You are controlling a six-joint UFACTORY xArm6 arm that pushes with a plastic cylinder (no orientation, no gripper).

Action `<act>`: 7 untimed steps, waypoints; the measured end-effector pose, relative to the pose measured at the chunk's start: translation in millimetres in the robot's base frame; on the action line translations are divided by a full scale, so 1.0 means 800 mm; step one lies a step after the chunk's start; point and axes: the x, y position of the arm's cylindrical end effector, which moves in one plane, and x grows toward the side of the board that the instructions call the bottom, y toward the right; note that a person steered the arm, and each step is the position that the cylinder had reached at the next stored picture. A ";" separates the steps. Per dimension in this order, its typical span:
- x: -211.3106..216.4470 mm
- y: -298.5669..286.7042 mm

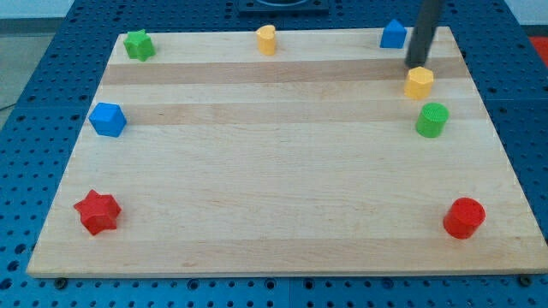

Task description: Move yellow hexagon to bottom center

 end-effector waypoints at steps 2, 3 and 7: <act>0.036 -0.015; 0.061 -0.101; 0.065 -0.034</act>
